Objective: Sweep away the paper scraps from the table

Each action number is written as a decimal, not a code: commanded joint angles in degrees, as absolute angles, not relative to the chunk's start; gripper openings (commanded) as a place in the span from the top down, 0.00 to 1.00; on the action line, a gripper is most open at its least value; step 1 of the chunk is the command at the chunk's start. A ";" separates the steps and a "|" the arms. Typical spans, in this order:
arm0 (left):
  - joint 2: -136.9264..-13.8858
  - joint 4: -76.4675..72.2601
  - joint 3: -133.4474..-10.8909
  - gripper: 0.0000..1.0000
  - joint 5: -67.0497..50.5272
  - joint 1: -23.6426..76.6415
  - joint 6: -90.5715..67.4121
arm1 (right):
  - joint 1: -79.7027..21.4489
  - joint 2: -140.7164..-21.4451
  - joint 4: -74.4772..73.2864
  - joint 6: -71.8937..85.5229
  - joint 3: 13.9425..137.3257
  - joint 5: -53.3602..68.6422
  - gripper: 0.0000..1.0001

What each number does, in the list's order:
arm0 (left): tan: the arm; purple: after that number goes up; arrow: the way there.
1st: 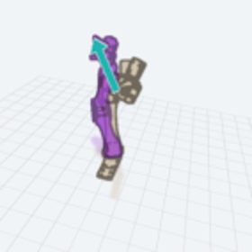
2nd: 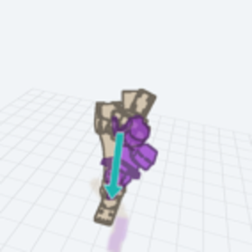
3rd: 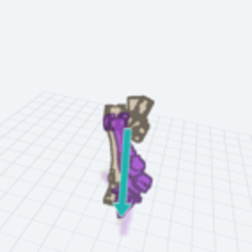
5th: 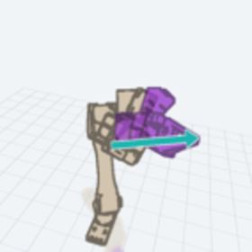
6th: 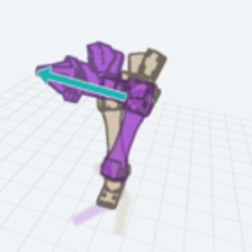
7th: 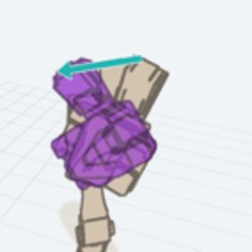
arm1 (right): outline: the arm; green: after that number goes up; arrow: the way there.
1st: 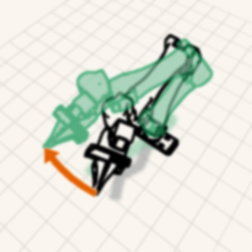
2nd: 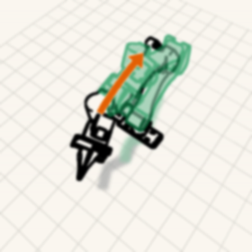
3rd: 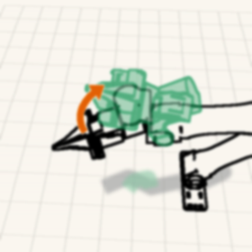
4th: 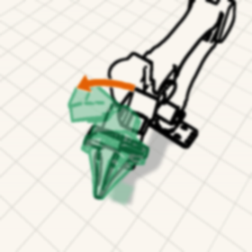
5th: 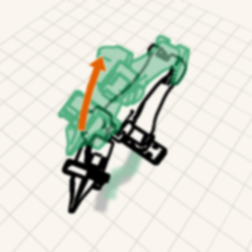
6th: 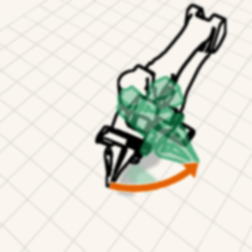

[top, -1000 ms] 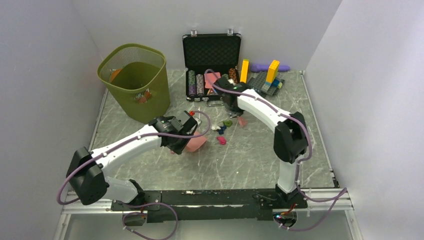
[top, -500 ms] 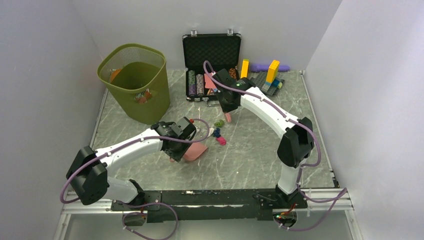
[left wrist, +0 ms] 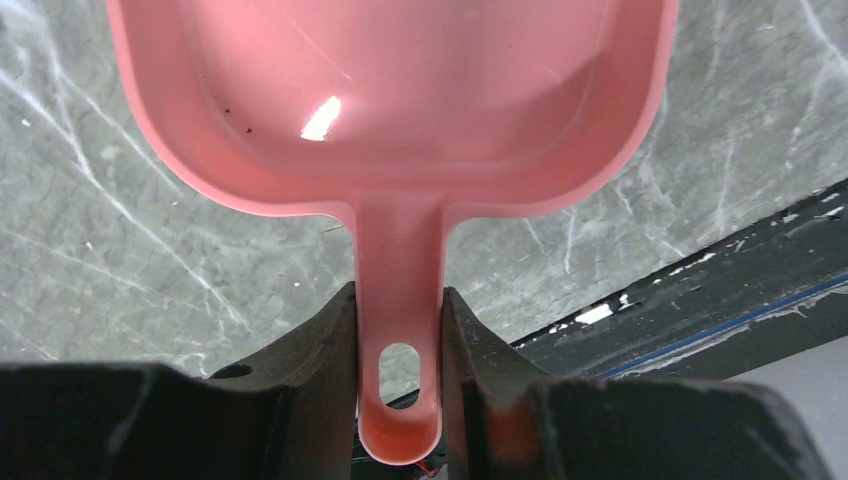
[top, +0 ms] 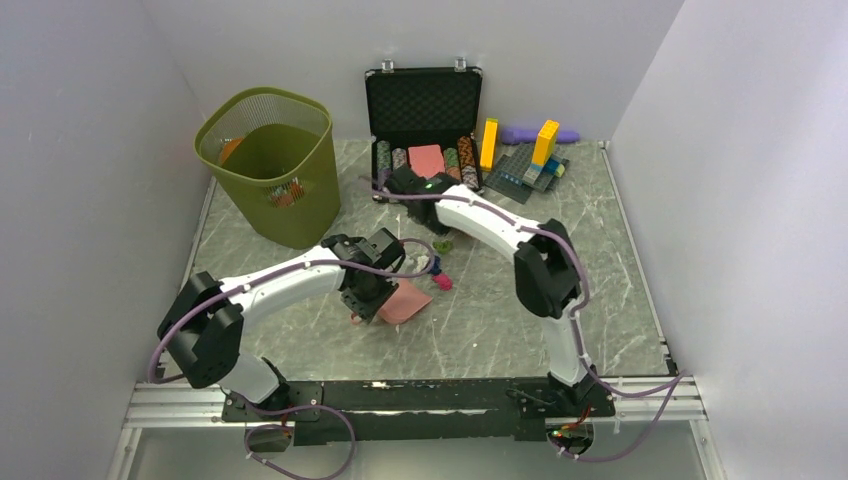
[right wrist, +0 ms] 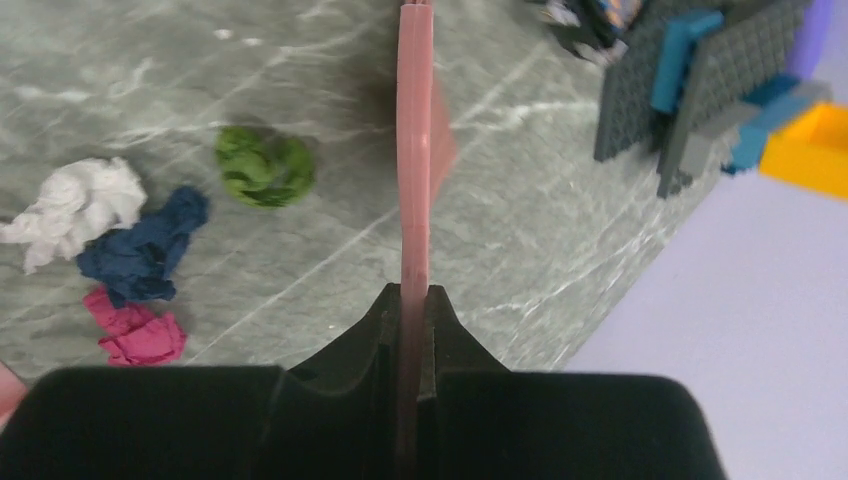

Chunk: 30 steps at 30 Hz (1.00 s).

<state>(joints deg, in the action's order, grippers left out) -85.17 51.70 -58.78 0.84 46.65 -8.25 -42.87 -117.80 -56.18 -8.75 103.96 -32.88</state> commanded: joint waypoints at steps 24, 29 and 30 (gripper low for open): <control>-92.23 49.46 -65.97 1.00 -4.63 47.10 -6.34 | -42.60 -107.46 -71.30 -6.40 113.84 3.80 1.00; -91.57 49.50 -64.87 1.00 -3.25 47.76 -7.09 | -38.78 -106.53 -72.33 -1.56 114.87 -15.59 1.00; -91.53 49.61 -64.63 1.00 -3.04 47.87 -7.16 | -38.81 -106.57 -72.67 -1.24 114.35 -18.05 1.00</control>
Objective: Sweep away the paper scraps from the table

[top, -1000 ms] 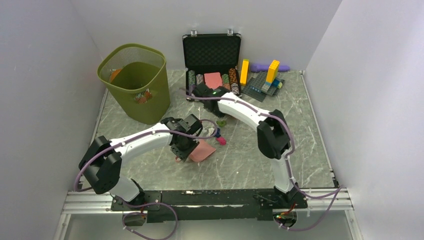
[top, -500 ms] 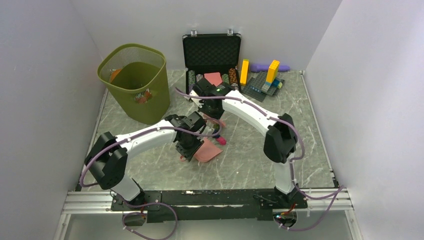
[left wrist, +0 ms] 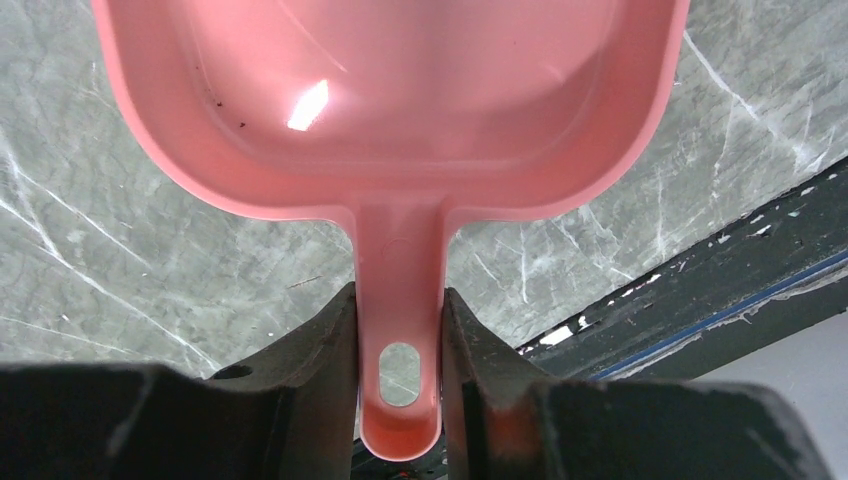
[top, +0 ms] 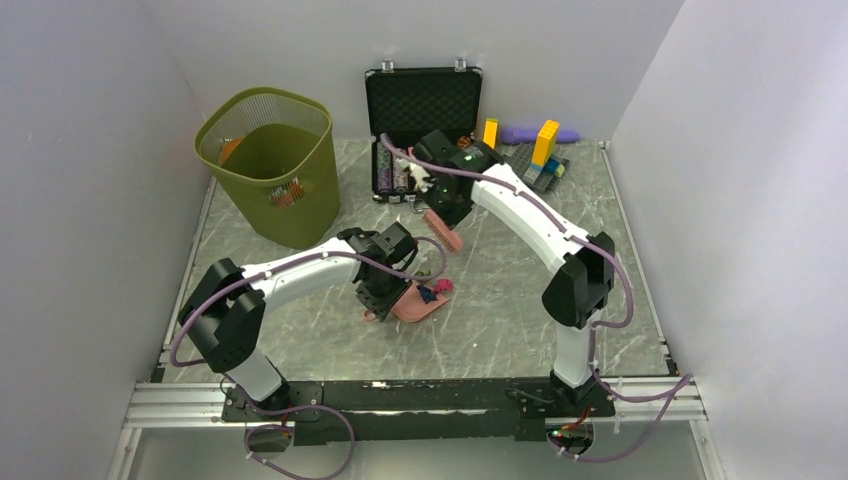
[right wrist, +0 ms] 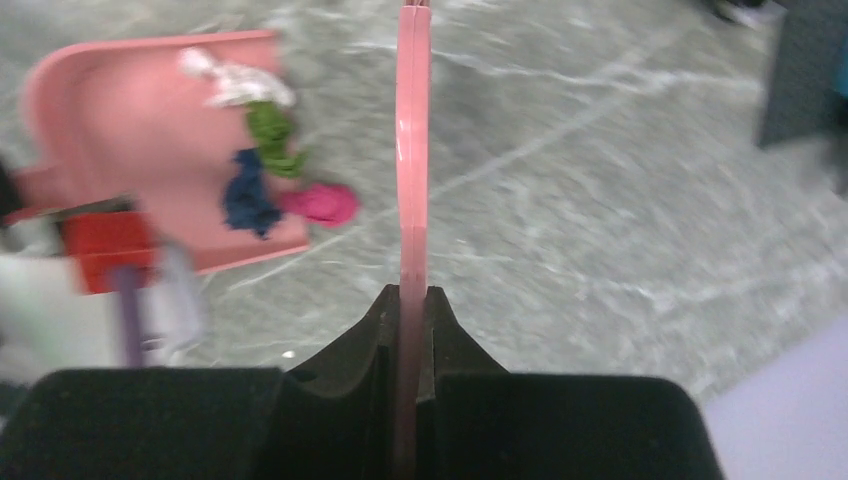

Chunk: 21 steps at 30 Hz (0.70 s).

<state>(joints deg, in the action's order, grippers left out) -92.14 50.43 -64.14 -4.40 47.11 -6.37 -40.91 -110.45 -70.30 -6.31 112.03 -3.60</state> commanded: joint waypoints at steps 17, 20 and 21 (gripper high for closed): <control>-93.15 48.92 -64.59 1.00 -0.26 50.09 -7.93 | -50.66 -113.97 -76.53 -1.90 107.61 -3.44 1.00; -93.16 47.51 -63.88 1.00 -0.18 50.31 -8.55 | -50.76 -113.16 -76.49 -1.74 110.89 3.20 1.00; -93.24 47.04 -63.56 1.00 -0.18 50.50 -8.98 | -50.70 -112.73 -76.52 -1.38 111.87 3.86 1.00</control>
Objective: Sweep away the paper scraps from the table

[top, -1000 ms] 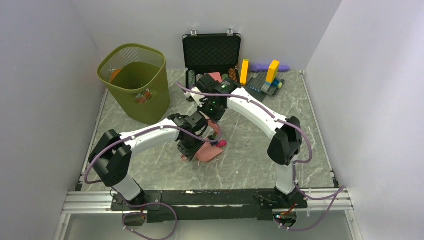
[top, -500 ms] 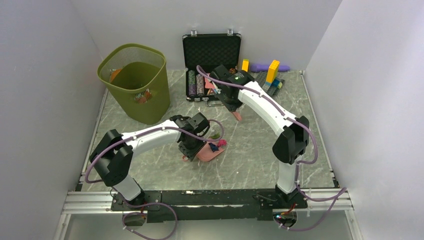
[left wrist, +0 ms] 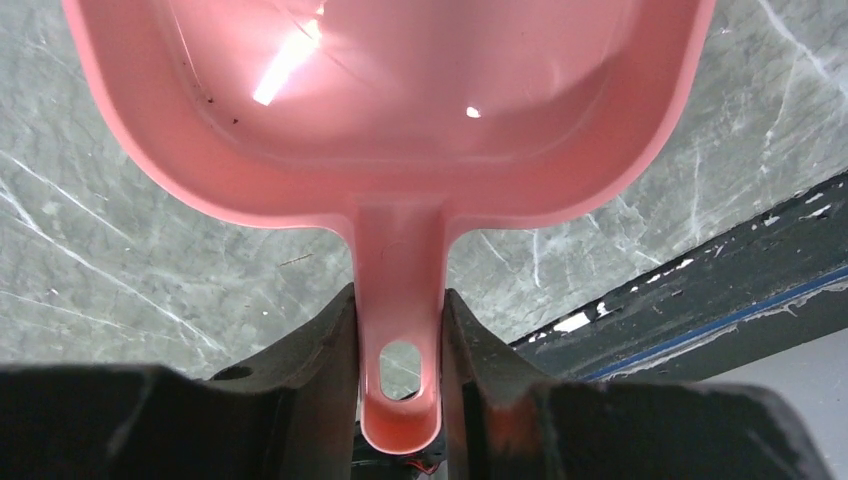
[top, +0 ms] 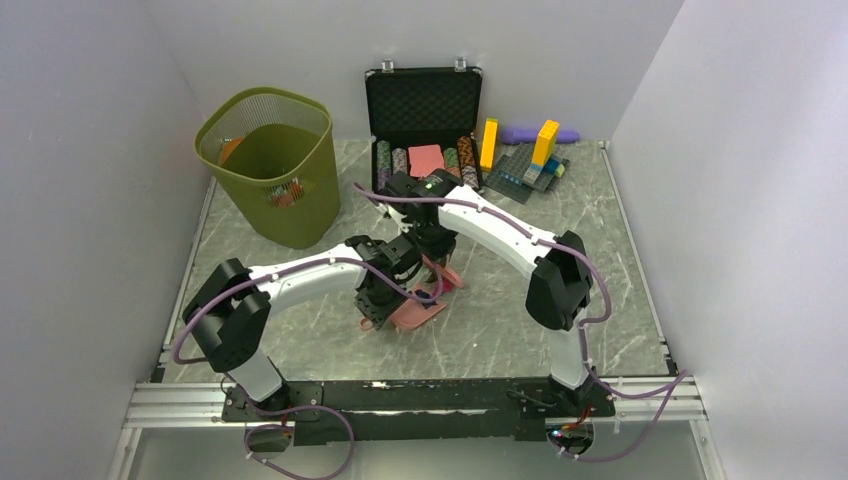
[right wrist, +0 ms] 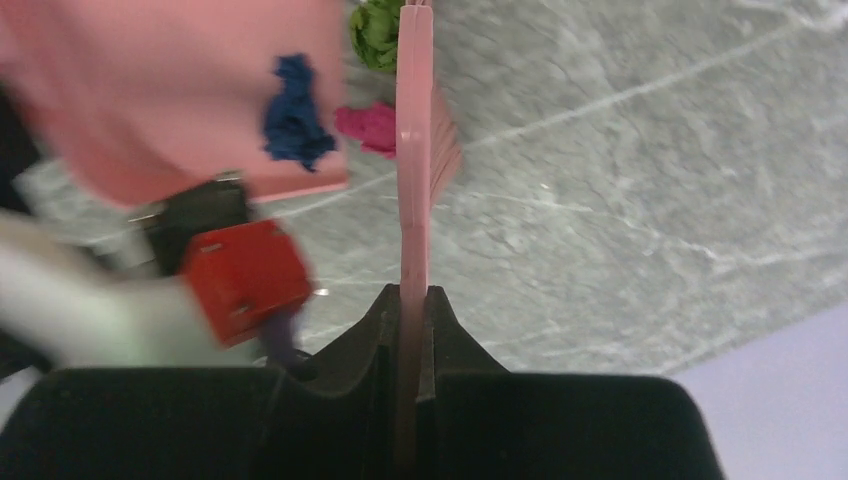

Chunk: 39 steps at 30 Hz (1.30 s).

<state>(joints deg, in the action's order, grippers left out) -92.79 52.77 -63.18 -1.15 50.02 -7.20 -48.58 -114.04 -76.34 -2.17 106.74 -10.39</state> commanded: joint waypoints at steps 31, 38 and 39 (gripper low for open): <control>-86.09 30.70 -50.97 1.00 7.77 54.26 -16.05 | -37.27 -114.07 -75.60 7.71 117.78 -16.75 1.00; -79.78 36.00 -54.56 1.00 11.28 54.25 -17.29 | -35.56 -107.47 -69.14 10.18 111.55 -21.19 1.00; -79.02 37.04 -55.30 1.00 12.31 54.23 -17.27 | -35.14 -106.32 -68.39 10.68 110.35 -21.97 1.00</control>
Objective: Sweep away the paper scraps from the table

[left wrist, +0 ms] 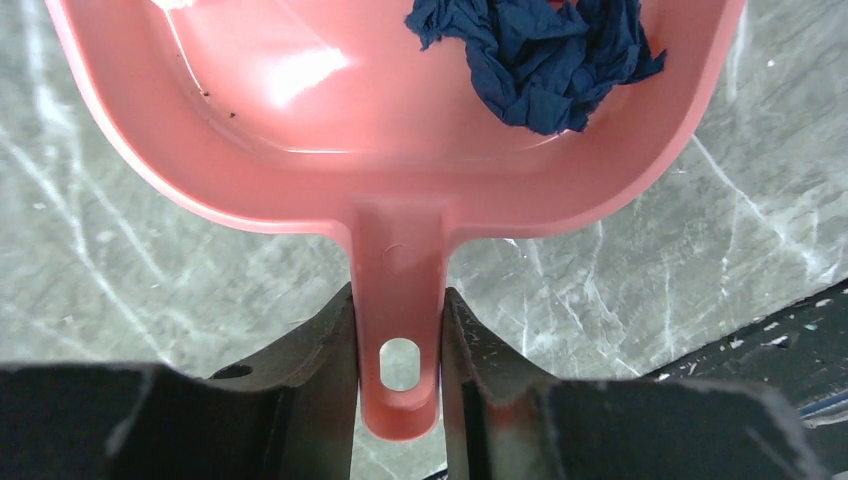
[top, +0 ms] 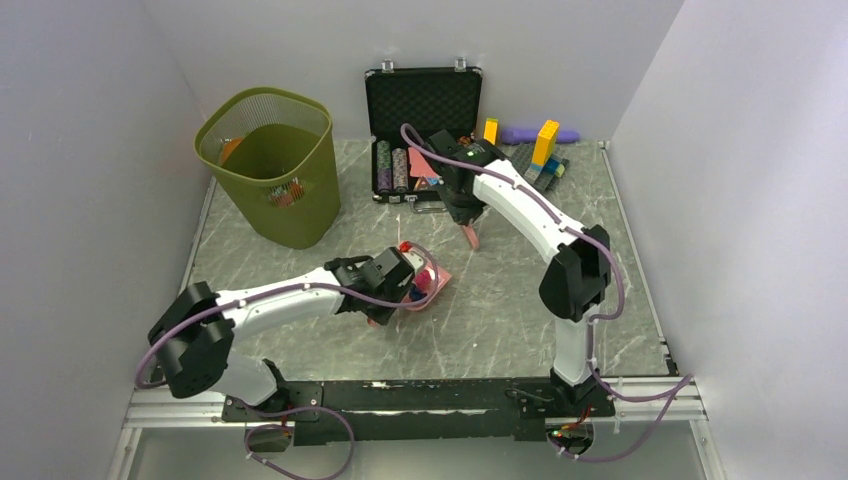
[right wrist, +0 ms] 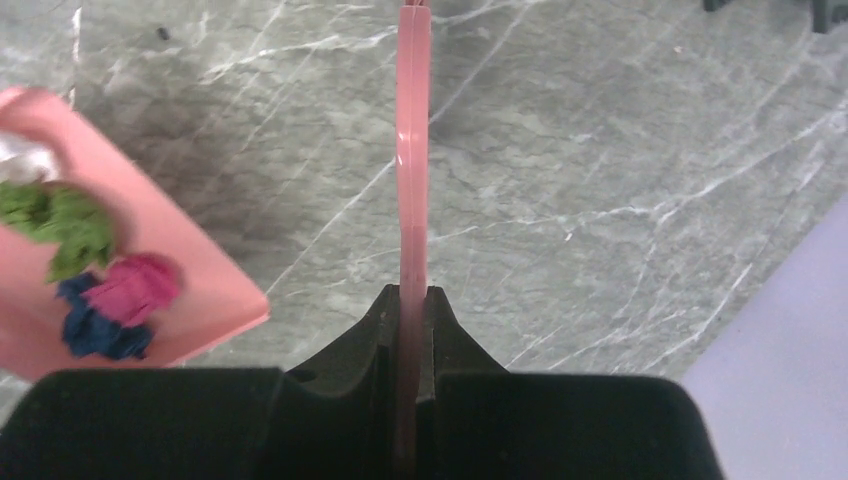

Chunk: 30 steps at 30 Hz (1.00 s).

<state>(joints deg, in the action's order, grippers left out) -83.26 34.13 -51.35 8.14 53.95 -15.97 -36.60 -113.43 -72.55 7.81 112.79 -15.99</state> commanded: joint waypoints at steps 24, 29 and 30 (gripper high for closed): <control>-90.39 62.86 -106.50 1.00 -30.04 17.49 -8.01 | -30.06 -85.37 -58.27 12.75 92.51 -20.31 1.00; -94.06 58.94 -111.87 1.00 -45.58 9.00 -13.94 | -30.06 -84.79 -58.68 12.31 92.64 -20.09 1.00; -94.06 57.19 -111.30 1.00 -48.29 6.96 -15.72 | -30.01 -84.72 -58.73 12.23 92.78 -20.05 1.00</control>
